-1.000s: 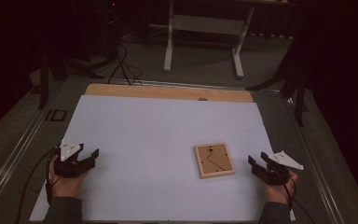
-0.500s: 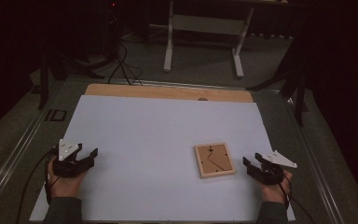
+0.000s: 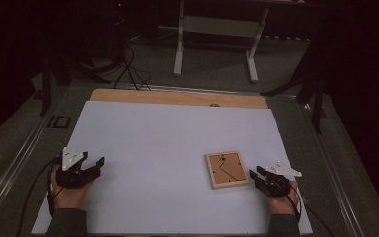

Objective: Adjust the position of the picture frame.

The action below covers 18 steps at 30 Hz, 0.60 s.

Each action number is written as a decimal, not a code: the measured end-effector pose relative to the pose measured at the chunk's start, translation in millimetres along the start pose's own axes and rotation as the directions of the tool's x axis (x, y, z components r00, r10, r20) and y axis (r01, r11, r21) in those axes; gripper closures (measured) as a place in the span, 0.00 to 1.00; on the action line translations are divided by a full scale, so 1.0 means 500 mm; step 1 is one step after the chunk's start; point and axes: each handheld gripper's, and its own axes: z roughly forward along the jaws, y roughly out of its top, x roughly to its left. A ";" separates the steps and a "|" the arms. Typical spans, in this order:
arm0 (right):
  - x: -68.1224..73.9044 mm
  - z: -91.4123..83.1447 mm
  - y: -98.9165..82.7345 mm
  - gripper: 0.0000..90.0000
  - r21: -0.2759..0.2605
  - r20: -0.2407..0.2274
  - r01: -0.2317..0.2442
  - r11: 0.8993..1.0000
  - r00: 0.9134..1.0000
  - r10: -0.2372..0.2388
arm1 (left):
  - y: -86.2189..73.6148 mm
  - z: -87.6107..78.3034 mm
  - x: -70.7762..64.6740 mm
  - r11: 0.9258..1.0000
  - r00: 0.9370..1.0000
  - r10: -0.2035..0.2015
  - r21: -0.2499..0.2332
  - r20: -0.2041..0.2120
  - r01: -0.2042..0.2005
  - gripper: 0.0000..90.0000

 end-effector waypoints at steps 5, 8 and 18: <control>0.006 0.001 -0.004 0.92 0.017 -0.036 -0.009 1.000 0.999 0.010 | 0.000 -0.001 0.000 1.000 1.000 0.001 0.000 0.000 -0.001 0.42; 0.014 0.001 -0.005 0.99 0.031 -0.050 0.003 1.000 0.999 -0.001 | 0.000 -0.001 0.000 1.000 1.000 0.000 -0.002 0.000 0.000 0.42; 0.023 0.002 -0.007 1.00 0.047 -0.074 0.014 0.999 0.997 -0.011 | 0.000 -0.001 -0.001 1.000 1.000 0.000 -0.004 0.003 0.000 0.42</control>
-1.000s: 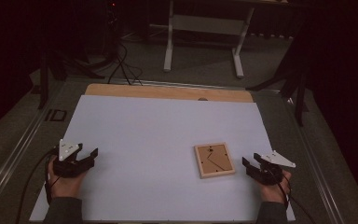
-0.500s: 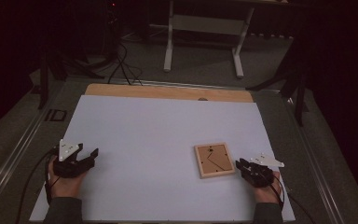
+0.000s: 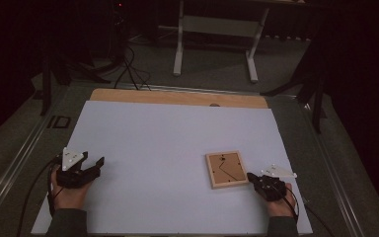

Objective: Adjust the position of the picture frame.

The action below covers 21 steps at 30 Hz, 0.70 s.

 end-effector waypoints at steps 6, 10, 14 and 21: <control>0.007 0.004 0.002 1.00 0.005 -0.017 0.015 1.000 1.000 -0.015 | 0.000 0.001 -0.001 1.000 1.000 0.004 0.002 0.003 -0.004 0.42; 0.013 0.006 0.004 1.00 0.007 -0.030 0.030 1.000 0.999 -0.030 | 0.000 0.001 -0.002 1.000 1.000 0.006 0.002 0.004 -0.006 0.42; 0.022 0.007 0.006 1.00 0.010 -0.043 0.046 0.999 0.998 -0.045 | 0.000 0.001 -0.003 1.000 1.000 0.006 0.001 0.006 -0.006 0.42; 0.043 0.013 0.013 1.00 0.013 -0.066 0.089 0.996 0.994 -0.088 | 0.000 0.002 -0.005 1.000 1.000 0.012 0.006 0.009 -0.012 0.42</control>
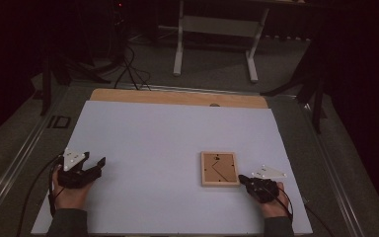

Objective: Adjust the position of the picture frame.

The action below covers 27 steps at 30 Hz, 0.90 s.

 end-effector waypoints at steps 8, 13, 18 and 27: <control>0.024 0.007 0.010 1.00 0.004 -0.025 0.040 0.999 0.999 -0.040 | 0.000 0.001 -0.002 1.000 1.000 0.004 0.000 0.003 -0.004 0.42; 0.038 0.012 0.015 1.00 0.005 -0.043 0.063 0.998 0.997 -0.063 | 0.000 0.001 -0.003 1.000 1.000 0.004 0.001 0.003 -0.004 0.42; 0.051 0.018 0.021 1.00 0.005 -0.063 0.099 0.995 0.993 -0.099 | 0.000 0.002 -0.005 1.000 1.000 0.010 0.003 0.007 -0.010 0.42; 0.073 0.033 0.036 1.00 0.006 -0.089 0.157 0.988 0.984 -0.156 | 0.001 0.005 -0.009 1.000 1.000 0.020 0.007 0.010 -0.020 0.42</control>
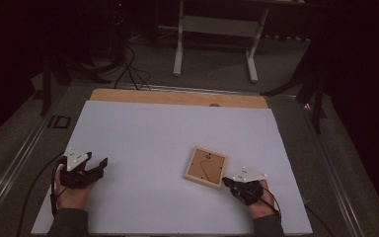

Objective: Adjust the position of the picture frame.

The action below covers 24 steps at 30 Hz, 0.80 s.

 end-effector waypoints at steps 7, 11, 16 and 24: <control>0.036 0.023 0.026 1.00 0.004 -0.035 0.054 0.999 0.998 -0.054 | 0.000 0.002 -0.002 1.000 1.000 0.004 0.002 0.003 -0.004 0.42; 0.055 0.041 0.043 1.00 -0.002 -0.059 0.085 0.996 0.995 -0.085 | 0.000 0.003 -0.004 1.000 1.000 0.011 0.006 0.003 -0.011 0.42; 0.077 0.064 0.066 1.00 -0.007 -0.082 0.113 0.994 0.990 -0.113 | 0.001 0.004 -0.007 1.000 1.000 0.016 0.007 0.003 -0.016 0.42; 0.108 0.110 0.107 1.00 -0.026 -0.101 0.134 0.991 0.986 -0.136 | 0.003 0.004 -0.015 1.000 0.999 0.030 0.007 0.016 -0.030 0.42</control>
